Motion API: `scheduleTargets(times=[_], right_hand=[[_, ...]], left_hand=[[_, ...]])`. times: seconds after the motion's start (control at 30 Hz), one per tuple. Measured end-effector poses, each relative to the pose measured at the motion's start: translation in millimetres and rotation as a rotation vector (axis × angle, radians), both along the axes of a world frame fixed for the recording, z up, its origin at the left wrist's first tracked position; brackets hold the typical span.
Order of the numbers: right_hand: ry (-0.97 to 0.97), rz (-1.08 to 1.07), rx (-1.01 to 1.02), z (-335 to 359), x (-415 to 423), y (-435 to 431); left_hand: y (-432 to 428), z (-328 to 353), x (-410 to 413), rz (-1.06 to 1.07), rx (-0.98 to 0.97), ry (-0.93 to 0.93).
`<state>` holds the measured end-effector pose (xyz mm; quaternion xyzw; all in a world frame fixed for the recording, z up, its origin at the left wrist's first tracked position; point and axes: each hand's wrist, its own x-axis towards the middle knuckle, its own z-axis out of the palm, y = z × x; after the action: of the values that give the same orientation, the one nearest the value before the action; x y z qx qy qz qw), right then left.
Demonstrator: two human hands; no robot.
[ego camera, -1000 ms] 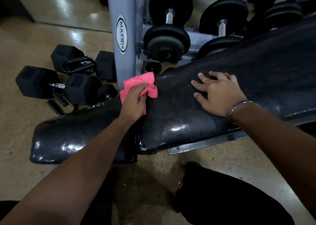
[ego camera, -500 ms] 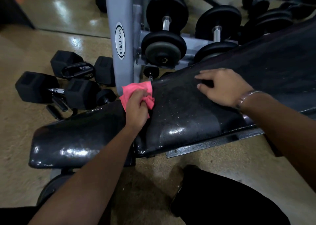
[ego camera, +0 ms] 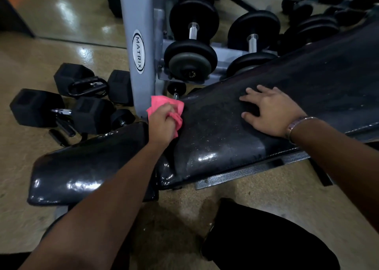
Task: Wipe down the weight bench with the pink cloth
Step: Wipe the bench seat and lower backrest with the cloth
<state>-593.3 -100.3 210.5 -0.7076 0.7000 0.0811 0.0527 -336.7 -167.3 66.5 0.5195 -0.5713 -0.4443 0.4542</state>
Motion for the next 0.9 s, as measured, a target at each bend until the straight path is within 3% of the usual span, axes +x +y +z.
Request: scheduleTargets(times=[0.1,0.2,0.33,0.47,0.57,0.73,0.9], right_hand=[[0.003,-0.004,0.020,2.9,1.6,-0.2],[0.009,0.010,0.046,6.0,0.6,-2.4],[0.021,0.017,0.070,6.7,-0.3,-2.0],[0.014,0.010,0.057,3.8,1.8,-1.9],[-0.009,0.005,0.051,3.2,-0.9,0.9],[-0.019,-0.003,0.041,2.0,1.1,1.7],[-0.005,0.007,0.057,3.1,-1.5,1.6]], left_hand=[[-3.1,0.6,-14.9,-0.049,0.007,0.071],[8.7,-14.9,-0.7,-0.128,-0.034,-0.056],[-13.8,-0.3,-3.6,-0.046,-0.126,-0.215],[-13.7,9.8,-20.0,-0.076,-0.158,-0.118],[5.5,5.6,-8.7,-0.144,-0.175,-0.154],[-20.3,11.0,-24.1,-0.020,-0.156,-0.149],[2.6,-1.6,-15.3,-0.202,-0.196,-0.171]])
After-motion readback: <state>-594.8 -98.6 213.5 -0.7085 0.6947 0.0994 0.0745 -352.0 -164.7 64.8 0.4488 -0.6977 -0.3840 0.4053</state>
